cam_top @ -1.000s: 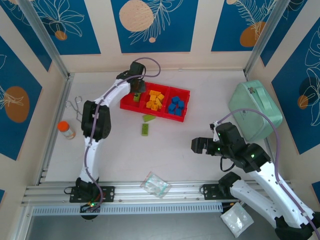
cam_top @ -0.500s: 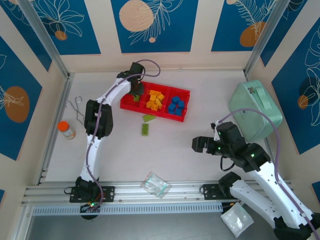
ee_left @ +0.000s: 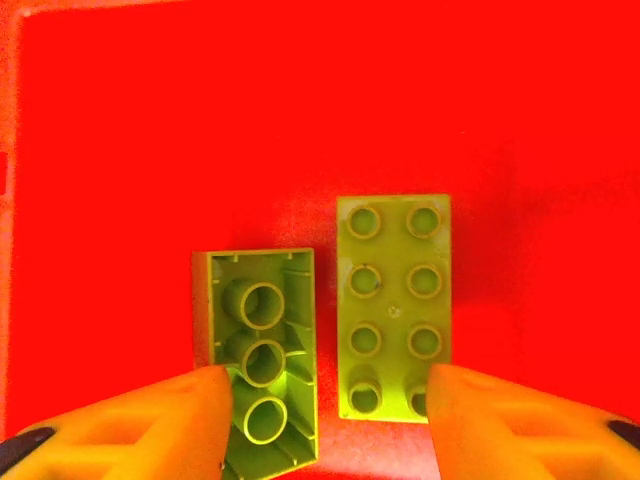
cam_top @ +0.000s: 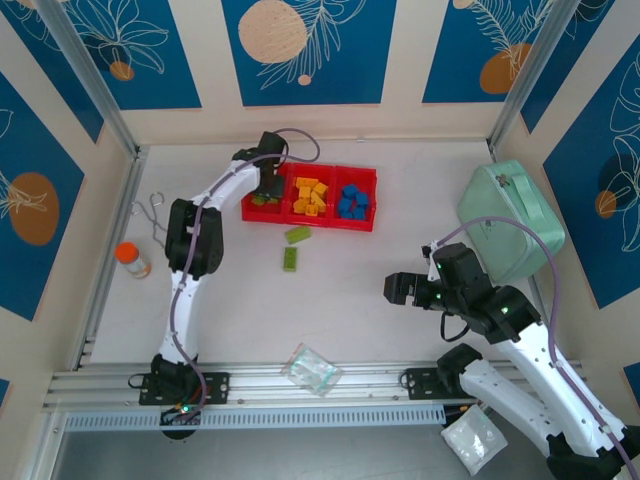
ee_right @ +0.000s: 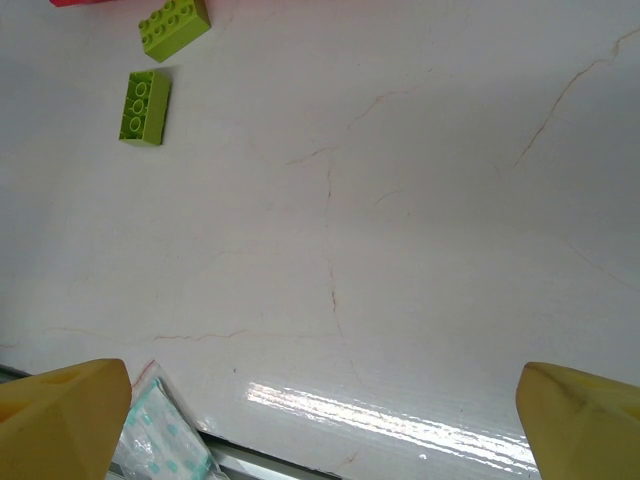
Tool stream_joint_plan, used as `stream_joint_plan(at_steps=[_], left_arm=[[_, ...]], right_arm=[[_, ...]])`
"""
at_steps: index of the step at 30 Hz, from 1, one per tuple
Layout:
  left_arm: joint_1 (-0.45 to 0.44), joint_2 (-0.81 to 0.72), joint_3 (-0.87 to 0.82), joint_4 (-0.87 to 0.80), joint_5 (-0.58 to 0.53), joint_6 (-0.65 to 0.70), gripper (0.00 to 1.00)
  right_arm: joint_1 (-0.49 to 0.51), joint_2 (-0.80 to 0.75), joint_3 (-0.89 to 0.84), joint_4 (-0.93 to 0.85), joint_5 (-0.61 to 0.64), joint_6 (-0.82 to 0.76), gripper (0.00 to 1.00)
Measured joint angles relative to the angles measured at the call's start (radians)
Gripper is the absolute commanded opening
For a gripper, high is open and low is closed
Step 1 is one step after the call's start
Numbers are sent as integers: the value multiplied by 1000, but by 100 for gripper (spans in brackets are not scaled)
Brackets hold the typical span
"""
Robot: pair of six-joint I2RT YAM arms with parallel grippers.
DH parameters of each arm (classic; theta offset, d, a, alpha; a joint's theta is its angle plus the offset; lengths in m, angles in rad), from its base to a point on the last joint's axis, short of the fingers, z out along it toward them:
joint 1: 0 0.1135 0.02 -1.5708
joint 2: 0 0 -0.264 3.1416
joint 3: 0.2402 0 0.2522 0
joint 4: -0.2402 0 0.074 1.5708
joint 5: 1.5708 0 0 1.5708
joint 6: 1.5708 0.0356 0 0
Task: Sort the legos into containers by color
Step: Place the lego in the container.
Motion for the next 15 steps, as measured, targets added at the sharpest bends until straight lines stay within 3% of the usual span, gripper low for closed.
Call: stream_joint_plan(at_steps=[15], left_arm=[[-24, -454, -478, 187, 63, -29, 68]], right_arm=[[1, 0, 0, 0, 0, 0, 99]])
